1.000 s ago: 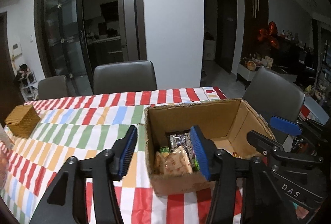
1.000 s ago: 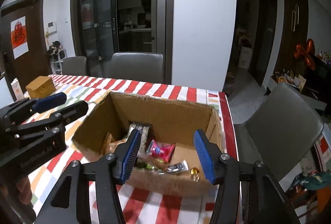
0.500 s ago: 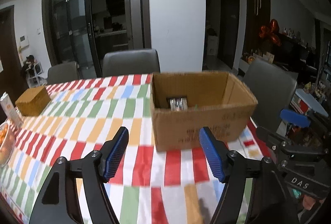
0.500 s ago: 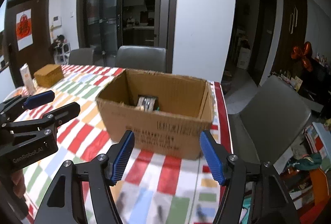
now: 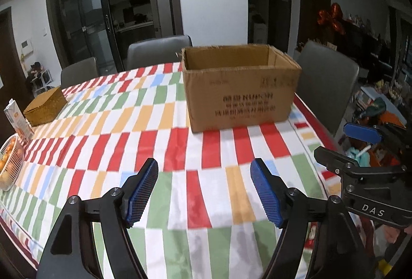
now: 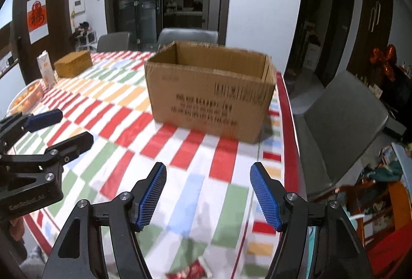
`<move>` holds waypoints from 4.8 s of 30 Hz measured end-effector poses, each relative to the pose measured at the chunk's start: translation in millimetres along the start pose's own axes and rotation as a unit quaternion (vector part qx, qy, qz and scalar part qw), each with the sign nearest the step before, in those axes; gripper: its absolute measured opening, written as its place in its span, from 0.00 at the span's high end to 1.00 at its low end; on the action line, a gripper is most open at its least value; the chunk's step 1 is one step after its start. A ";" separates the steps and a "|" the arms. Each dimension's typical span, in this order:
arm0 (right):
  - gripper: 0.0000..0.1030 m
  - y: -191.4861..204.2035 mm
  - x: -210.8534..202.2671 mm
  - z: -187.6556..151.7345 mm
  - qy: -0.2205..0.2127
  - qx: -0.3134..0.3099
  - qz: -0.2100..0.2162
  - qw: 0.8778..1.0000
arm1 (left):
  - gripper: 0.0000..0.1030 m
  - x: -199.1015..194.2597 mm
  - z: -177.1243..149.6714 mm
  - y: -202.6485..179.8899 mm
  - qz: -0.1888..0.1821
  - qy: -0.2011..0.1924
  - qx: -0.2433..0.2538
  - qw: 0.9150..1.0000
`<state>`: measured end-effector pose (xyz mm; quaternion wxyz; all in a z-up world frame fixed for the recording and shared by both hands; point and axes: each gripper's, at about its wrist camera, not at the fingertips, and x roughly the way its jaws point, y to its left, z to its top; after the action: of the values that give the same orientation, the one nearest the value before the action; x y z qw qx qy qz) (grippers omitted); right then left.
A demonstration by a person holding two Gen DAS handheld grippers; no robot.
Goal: Organize snacks
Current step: 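Withdraw both tools from the box toward the red candy on the table, then grasp the red wrapped candy with the right tool, then carry the red candy into the box and open the right tool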
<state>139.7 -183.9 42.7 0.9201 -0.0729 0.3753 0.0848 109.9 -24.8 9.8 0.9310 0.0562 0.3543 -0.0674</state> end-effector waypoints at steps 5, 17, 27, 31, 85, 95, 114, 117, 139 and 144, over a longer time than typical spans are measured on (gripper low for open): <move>0.34 4.9 -2.2 -23.2 0.028 -0.003 0.010 1.000 | 0.28 -3.4 -21.9 -7.3 -0.010 0.018 0.006 1.000; 0.34 5.9 6.3 -86.1 0.122 0.012 0.030 0.992 | 0.28 -3.6 -60.9 -32.5 -0.014 0.042 0.059 0.997; 0.50 2.0 24.4 -105.5 0.176 0.042 0.065 0.981 | 0.28 9.8 -70.5 -39.0 -0.018 0.069 0.070 0.995; 0.59 4.5 31.6 -109.0 0.192 0.044 0.080 0.977 | 0.28 13.9 -70.8 -37.6 -0.018 0.076 0.068 0.995; 0.78 -23.5 31.0 6.4 0.031 0.050 0.068 0.996 | 0.14 34.5 33.5 -9.7 0.010 -0.011 0.019 1.000; 0.78 -33.4 36.5 52.9 -0.014 0.058 0.058 0.997 | 0.05 48.1 72.4 2.9 0.015 -0.035 -0.002 0.999; 0.78 -46.7 56.4 127.9 -0.047 0.063 0.044 0.996 | 0.00 76.8 147.6 21.8 0.041 -0.056 -0.009 0.998; 0.78 -46.4 62.0 137.4 -0.046 0.060 0.041 0.996 | 0.00 82.1 156.2 26.2 0.047 -0.052 -0.014 0.997; 0.59 -56.1 86.7 172.1 -0.039 0.050 -0.005 0.998 | 0.00 93.2 171.2 33.6 0.065 -0.053 -0.008 0.996; 0.53 -52.8 62.0 158.4 -0.057 0.048 -0.006 0.997 | 0.00 75.3 159.9 30.3 0.059 -0.063 -0.003 0.996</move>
<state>301.9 -197.7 114.9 0.9429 -0.0255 0.3256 0.0653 274.9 -25.8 80.1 0.9538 0.0703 0.2916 -0.0150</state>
